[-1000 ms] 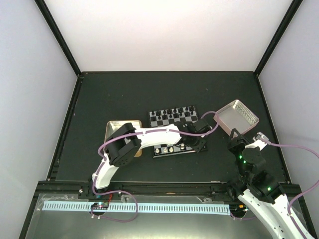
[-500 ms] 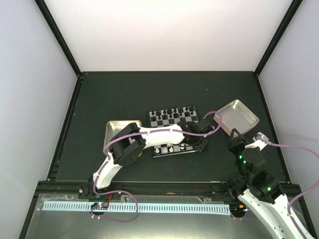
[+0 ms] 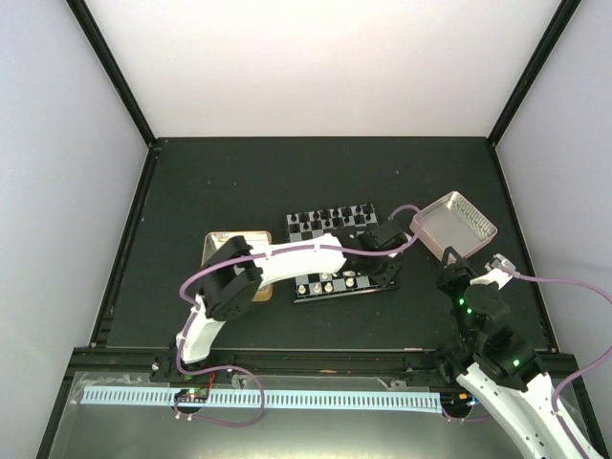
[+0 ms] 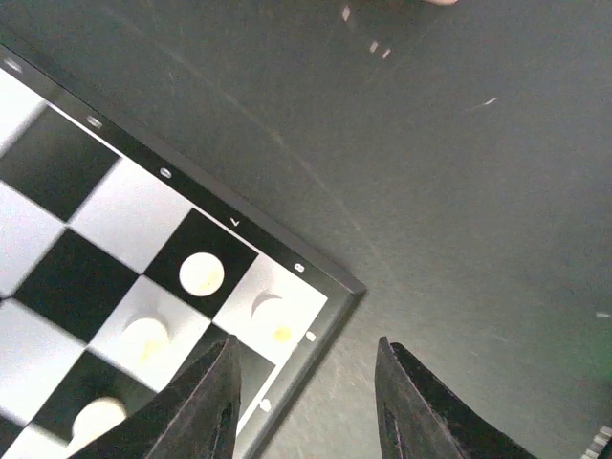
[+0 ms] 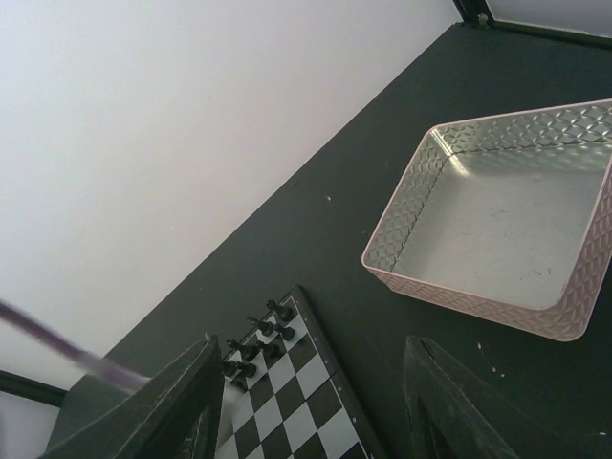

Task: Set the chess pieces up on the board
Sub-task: Place the chess piece on the chessboard, then pick up the chess piece from the chessboard.

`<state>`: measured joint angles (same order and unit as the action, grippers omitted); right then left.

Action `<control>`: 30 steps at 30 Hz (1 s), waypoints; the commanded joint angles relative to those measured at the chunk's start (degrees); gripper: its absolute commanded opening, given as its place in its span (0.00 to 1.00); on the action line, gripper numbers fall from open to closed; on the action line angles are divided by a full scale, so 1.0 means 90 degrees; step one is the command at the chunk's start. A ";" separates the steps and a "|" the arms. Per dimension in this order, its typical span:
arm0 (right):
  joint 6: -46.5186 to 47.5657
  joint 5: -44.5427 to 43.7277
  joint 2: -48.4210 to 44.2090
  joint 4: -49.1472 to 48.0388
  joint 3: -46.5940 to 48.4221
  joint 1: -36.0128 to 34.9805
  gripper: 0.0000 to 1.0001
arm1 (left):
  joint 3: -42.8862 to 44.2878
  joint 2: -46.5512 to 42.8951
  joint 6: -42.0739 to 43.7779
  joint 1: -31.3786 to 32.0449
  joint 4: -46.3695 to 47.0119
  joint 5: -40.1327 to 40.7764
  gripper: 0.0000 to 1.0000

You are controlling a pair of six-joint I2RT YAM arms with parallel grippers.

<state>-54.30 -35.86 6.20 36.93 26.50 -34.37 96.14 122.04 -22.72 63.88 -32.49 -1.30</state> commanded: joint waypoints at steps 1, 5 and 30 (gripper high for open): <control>0.0051 -0.0105 -0.0019 -0.0004 0.0044 -0.0009 0.53 | -0.0153 -0.1173 -0.0091 0.0021 -0.0113 0.0199 0.41; 0.0242 0.0209 0.0163 -0.0283 0.0024 -0.0011 0.53 | -0.0670 -0.1841 -0.0197 -0.0045 -0.0114 0.0669 0.43; 0.2629 0.4368 0.8852 -0.2606 0.3125 -0.0852 0.53 | -0.5510 -0.8124 -0.1068 -0.2042 0.1328 0.1971 0.57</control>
<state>-33.78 0.69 77.87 14.96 47.55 -39.59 49.60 56.31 -31.73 46.19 -24.12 12.53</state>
